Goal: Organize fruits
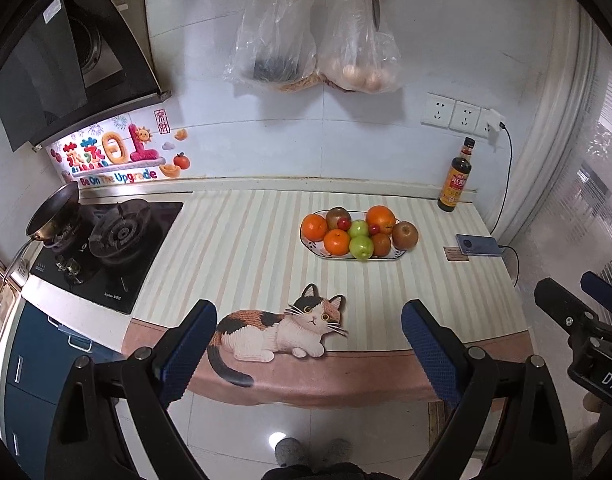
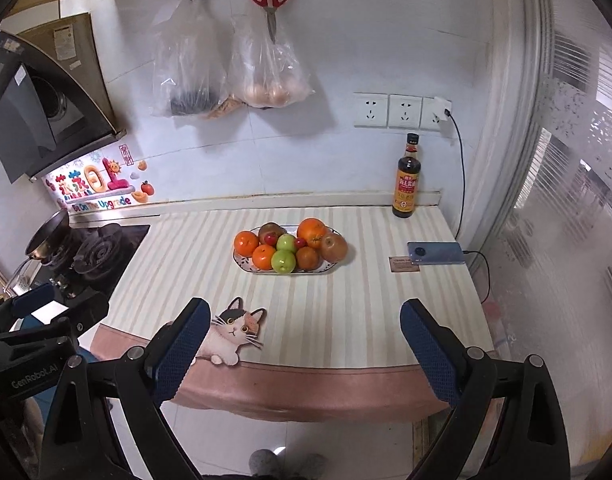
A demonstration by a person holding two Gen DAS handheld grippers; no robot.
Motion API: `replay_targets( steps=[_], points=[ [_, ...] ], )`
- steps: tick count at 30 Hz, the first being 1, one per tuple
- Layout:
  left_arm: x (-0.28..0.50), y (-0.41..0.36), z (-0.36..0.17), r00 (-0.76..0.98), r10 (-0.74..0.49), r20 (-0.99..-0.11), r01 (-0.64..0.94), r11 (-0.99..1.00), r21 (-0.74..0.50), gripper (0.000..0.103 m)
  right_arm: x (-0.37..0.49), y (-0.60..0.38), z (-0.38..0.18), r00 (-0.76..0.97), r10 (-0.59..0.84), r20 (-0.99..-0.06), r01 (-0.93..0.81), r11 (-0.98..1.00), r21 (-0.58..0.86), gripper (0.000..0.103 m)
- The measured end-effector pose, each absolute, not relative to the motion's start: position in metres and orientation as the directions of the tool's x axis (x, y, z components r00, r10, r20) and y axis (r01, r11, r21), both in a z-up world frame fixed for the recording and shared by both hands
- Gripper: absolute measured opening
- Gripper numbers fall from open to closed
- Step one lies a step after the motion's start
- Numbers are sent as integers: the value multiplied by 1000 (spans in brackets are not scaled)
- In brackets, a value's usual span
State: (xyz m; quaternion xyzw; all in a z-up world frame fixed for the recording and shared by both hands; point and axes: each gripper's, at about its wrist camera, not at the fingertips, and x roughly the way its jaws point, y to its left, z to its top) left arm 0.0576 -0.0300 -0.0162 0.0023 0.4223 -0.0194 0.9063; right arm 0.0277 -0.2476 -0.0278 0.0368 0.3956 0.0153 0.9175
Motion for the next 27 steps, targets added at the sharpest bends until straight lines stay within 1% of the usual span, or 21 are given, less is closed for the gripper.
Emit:
replay_targets(
  steps=[3,4,7,10,11,19,27],
  points=[
    [56,-30,-16,643,-29,-765,33,999,-11,95,22,-250,-27,685,58,-726,10,996,90,99],
    [55,-30,-16,646,-25,-763,28,1000,-10,95,24,-251,-27,684,56,-727,12,996,88,103],
    [65,-30,-17,631,-27,-775,31,999,-10,95,32,-256,-32,677,52,-734,25,995,93,103],
    [77,-32,-18,629,-14,-777,31,999,7,100,46,-259,-37,672,42,-739,33,996,86,103],
    [81,-32,-18,635,-9,-772,28,1000,12,101,52,-259,-39,668,43,-743,35,995,89,103],
    [122,-32,-30,616,17,-788,13,999,32,101,100,-263,-50,662,14,-750,48,997,61,103],
    [150,-34,-44,599,47,-800,3,998,62,101,138,-262,-73,618,16,-786,58,996,66,103]
  ],
)
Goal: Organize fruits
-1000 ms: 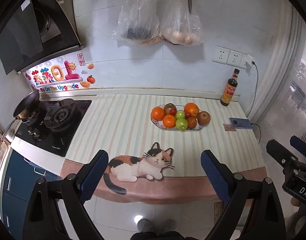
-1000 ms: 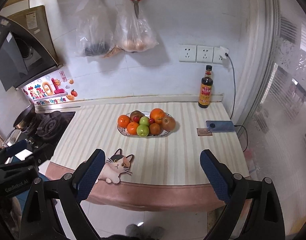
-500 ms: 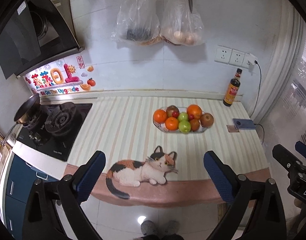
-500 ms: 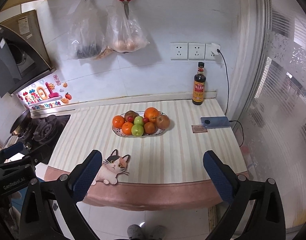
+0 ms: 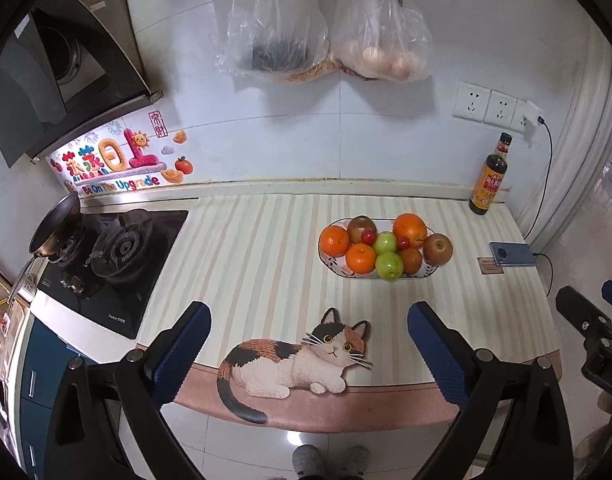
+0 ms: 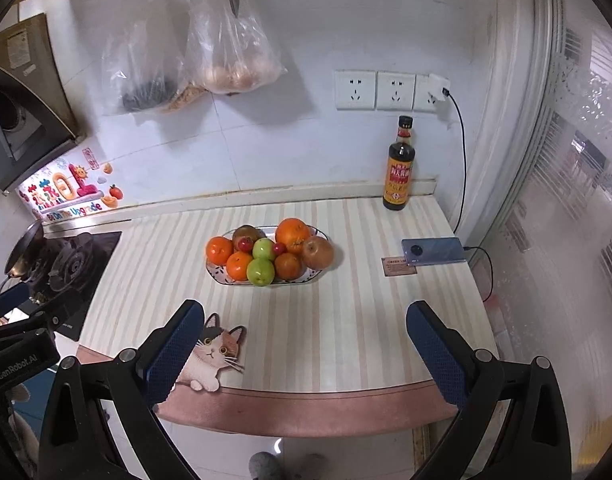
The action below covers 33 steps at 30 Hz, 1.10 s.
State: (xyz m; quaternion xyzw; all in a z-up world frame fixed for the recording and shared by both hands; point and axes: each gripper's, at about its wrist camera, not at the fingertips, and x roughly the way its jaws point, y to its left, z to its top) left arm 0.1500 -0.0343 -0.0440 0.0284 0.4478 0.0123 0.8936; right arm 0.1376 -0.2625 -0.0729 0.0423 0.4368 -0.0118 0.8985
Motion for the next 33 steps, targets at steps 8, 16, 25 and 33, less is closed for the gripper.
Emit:
replay_targets(
  steps=[8,16,25,33],
  points=[
    [158,-34,-54,572,39,-819,9,999,54,101,150,-256,-89,594,8,-804,52,997,49,103],
    [160,-34,-54,572,31,-820,12,999,46,101,152,-253,-89,594,5,-804,47,998,41,103],
    [159,-32,-53,573,25,-819,5,999,35,101,152,-252,-89,594,1,-805,46,998,36,103],
    [154,-34,-54,566,21,-824,12,999,33,101,151,-252,-88,592,4,-806,41,999,35,103]
  ],
)
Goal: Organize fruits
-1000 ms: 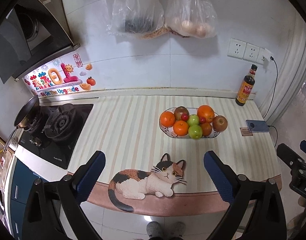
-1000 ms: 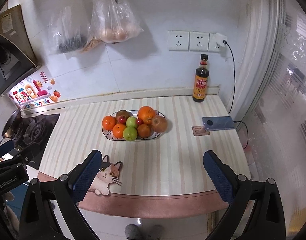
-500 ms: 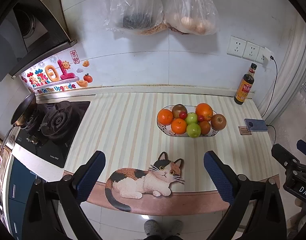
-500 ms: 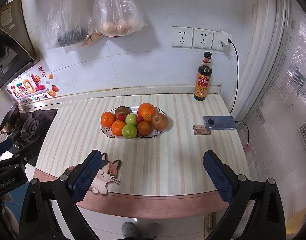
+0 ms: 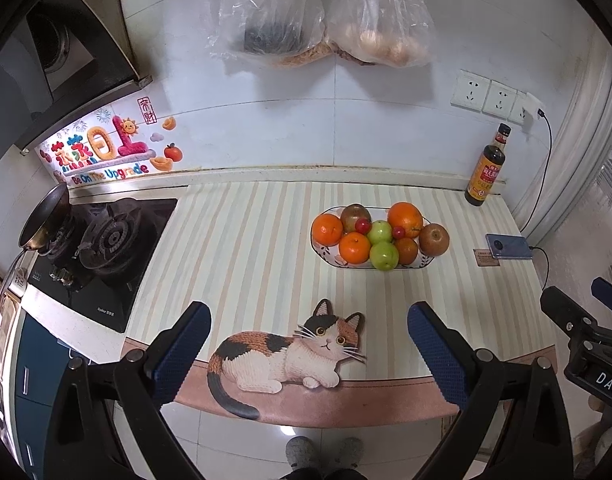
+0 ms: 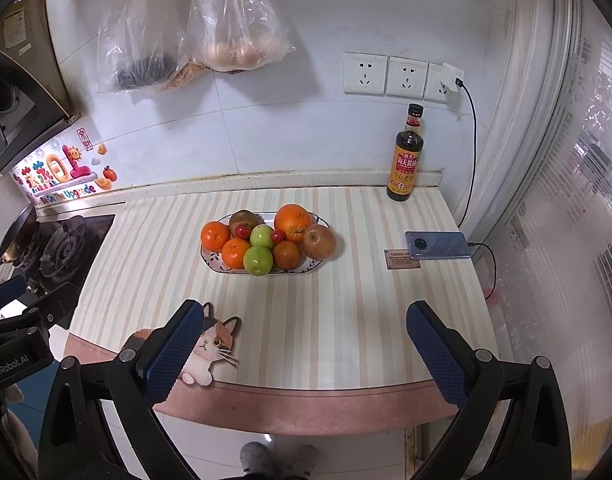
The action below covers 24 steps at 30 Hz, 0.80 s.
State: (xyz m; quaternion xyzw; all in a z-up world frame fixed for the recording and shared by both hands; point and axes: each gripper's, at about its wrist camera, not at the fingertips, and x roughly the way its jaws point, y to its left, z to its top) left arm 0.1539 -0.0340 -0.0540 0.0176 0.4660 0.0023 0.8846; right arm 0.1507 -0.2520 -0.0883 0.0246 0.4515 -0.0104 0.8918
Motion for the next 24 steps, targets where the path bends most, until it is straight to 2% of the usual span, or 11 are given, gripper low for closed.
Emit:
replay_targets(
  steps=[24],
  points=[
    [148,-35,-52,569,8,-823,11,1000,17,101,142,-249,-85,593,12,-805,24,999,33,103]
  ],
)
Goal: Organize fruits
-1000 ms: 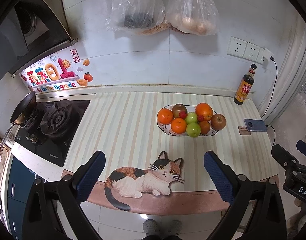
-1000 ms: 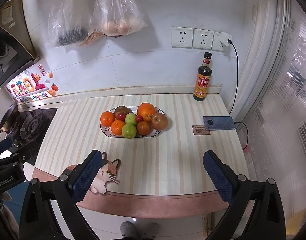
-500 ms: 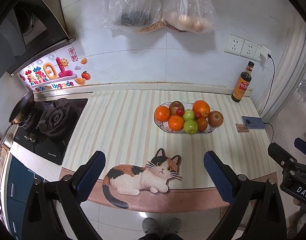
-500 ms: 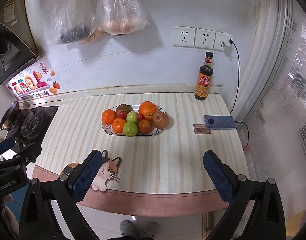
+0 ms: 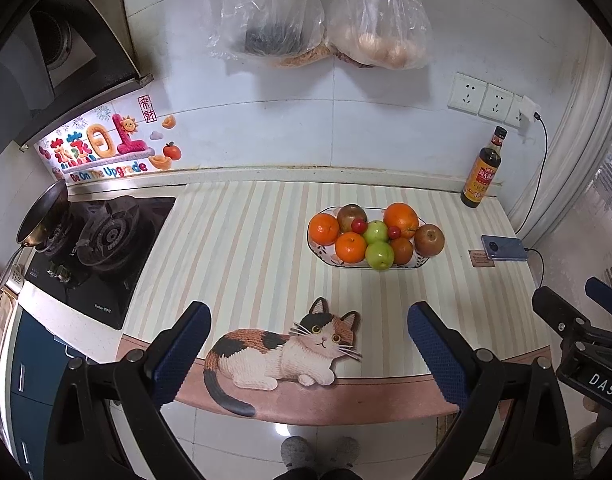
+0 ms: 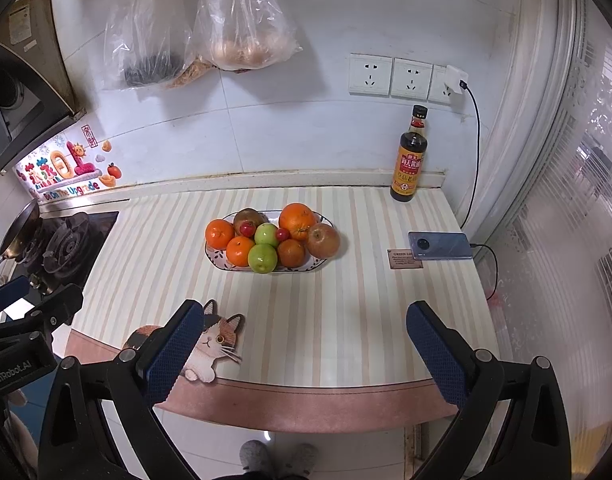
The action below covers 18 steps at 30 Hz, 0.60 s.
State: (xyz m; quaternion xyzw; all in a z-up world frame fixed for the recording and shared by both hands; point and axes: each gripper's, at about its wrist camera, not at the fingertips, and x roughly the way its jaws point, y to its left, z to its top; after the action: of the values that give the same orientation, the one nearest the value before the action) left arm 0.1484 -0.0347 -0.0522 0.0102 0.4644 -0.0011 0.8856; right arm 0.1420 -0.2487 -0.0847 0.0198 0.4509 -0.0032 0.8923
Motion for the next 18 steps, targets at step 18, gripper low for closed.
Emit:
replay_targets(
  steps=[18],
  points=[
    [143,-36,-52,567,2,-824,7,1000,7,101,142,-245,-83,587,19,-809,12,999,33,103]
  ],
)
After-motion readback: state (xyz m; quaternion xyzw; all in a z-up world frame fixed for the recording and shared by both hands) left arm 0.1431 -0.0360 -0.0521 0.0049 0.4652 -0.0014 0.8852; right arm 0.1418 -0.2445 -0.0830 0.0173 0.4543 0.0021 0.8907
